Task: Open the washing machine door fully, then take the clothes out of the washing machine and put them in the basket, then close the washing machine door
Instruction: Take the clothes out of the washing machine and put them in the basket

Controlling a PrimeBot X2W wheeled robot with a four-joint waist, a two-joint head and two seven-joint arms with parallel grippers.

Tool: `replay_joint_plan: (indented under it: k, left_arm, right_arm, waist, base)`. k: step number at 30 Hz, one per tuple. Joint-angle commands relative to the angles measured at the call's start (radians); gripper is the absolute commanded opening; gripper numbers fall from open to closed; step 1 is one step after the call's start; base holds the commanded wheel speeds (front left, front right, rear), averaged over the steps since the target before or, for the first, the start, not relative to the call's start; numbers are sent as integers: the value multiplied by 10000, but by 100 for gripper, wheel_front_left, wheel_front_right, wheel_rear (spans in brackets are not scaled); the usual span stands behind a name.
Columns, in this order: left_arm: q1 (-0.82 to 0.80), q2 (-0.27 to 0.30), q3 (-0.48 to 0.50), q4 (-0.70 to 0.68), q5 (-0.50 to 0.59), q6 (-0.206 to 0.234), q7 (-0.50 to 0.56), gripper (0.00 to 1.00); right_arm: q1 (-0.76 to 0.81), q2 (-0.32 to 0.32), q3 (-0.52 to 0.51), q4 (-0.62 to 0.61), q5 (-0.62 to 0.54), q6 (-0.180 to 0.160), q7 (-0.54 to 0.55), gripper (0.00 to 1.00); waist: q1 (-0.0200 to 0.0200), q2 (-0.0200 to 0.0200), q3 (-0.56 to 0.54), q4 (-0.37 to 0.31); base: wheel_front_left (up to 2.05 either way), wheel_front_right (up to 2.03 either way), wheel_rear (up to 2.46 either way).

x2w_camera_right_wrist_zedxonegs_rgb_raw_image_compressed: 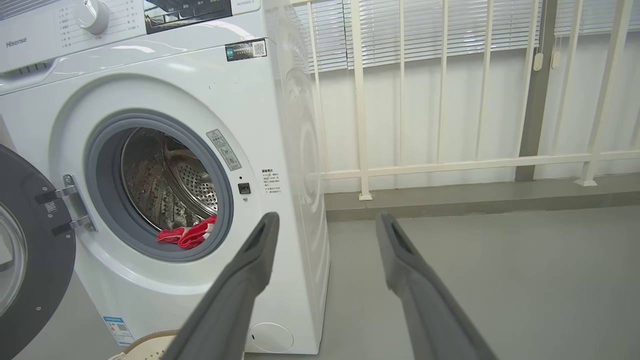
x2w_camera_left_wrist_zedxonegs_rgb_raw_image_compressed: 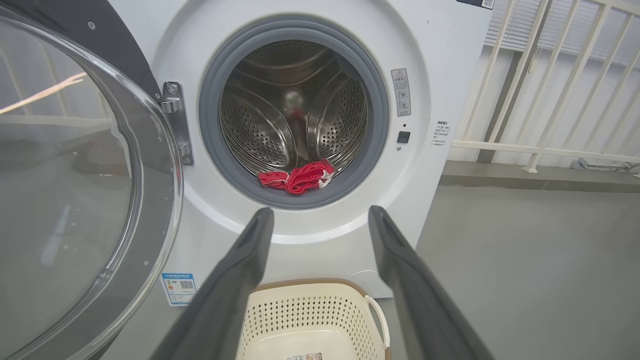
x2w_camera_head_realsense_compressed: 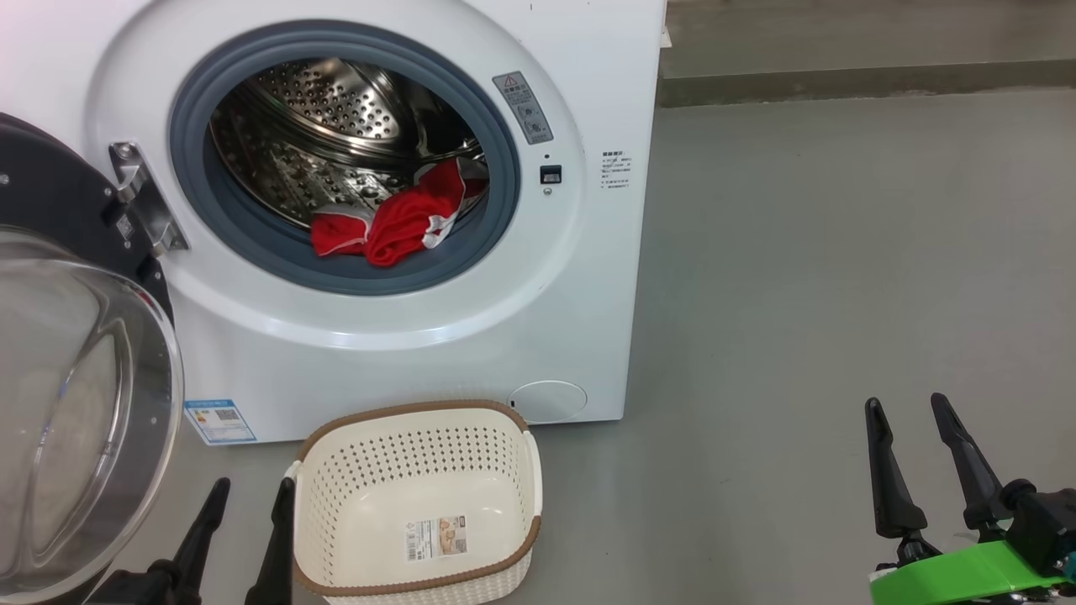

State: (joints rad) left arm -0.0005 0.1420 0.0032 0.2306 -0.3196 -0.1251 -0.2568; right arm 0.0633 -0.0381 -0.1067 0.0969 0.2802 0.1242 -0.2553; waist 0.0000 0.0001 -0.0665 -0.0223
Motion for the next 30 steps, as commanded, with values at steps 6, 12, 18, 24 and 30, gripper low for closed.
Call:
replay_joint_plan:
  k: [6,12,18,24,30]
  left_arm:
    - [-406,57,551,-121,347,-55,-49,100]
    - [-464,6,645,-72,499,-55,-49,100]
    - [-476,113,417,-399,211,-55,-49,100]
    - [-398,131,384,-486,251,-55,-49,100]
    - [-400,115,350,-465,275,-56,-49,100]
  right_arm:
    - [-170,-122,354,-245,-146,65,-65,100]
    - [-201,-122,478,-186,-123,65,-65,100]
    - [-229,-122,542,-140,-96,65,-65,100]
    - [-248,-122,569,-106,-78,65,-65,100]
    - [-259,-122,614,-89,-69,65,-65,100]
  waist:
    - [0,-1,12,49]
    - [0,-1,59,41]
    - [0,-1,107,11]
    - [0,-1,147,-10]
    - [0,-1,173,6]
  base:
    - [44,-44,0]
    - [126,-126,0]
    - [170,-170,0]
    - [96,-96,0]
    - [18,-18,0]
